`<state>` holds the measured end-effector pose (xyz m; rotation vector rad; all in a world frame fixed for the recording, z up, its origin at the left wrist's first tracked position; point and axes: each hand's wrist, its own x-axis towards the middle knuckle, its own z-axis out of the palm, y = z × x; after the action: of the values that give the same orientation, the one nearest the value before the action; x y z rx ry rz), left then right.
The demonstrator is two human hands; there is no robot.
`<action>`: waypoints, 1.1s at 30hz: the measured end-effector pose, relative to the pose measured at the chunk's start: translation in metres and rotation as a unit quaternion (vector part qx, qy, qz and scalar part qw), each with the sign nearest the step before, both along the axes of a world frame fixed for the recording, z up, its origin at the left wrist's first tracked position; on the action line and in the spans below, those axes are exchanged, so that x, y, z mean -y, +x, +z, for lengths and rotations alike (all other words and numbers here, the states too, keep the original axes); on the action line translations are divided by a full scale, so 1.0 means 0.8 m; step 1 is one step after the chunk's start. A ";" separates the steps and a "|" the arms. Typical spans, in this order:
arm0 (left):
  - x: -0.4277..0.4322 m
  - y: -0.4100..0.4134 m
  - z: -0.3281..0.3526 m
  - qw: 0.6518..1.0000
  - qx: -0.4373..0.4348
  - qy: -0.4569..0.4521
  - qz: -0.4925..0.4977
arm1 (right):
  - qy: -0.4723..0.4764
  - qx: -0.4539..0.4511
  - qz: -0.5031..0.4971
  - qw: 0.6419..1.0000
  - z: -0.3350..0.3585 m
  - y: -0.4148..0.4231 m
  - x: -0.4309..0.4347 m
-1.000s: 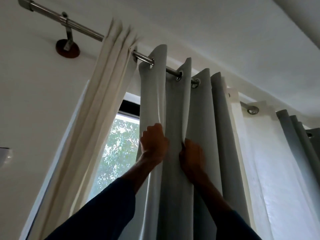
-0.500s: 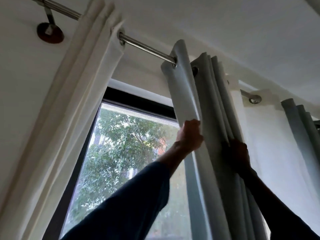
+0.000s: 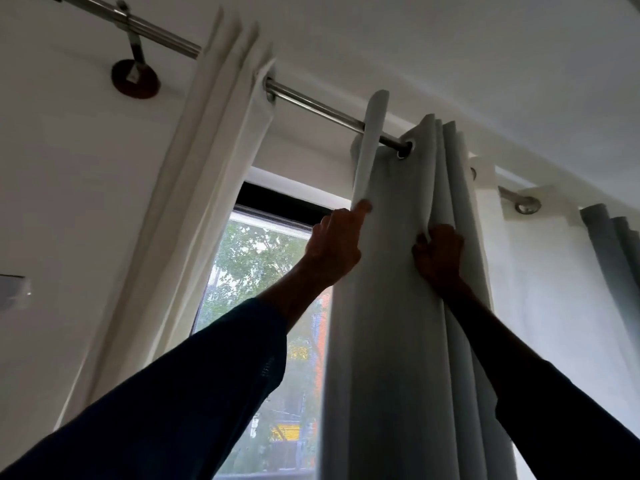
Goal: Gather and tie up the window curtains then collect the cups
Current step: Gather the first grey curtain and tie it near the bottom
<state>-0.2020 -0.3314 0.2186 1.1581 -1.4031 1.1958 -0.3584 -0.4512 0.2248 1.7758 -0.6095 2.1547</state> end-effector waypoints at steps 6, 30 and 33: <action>-0.018 0.040 -0.005 0.996 -0.035 0.088 -0.002 | -0.051 -0.125 -0.044 0.990 0.029 0.060 -0.078; -0.047 0.062 -0.164 0.996 0.057 -0.007 -0.064 | -0.050 -0.027 0.021 0.998 -0.210 0.013 -0.075; -0.052 0.050 -0.179 0.995 0.072 0.016 -0.069 | -0.027 -0.058 0.029 0.998 -0.224 0.025 -0.073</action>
<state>-0.1621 -0.2899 0.0758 0.9950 -1.5894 1.1802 -0.3386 -0.3932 0.0456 1.8951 -0.4728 2.0679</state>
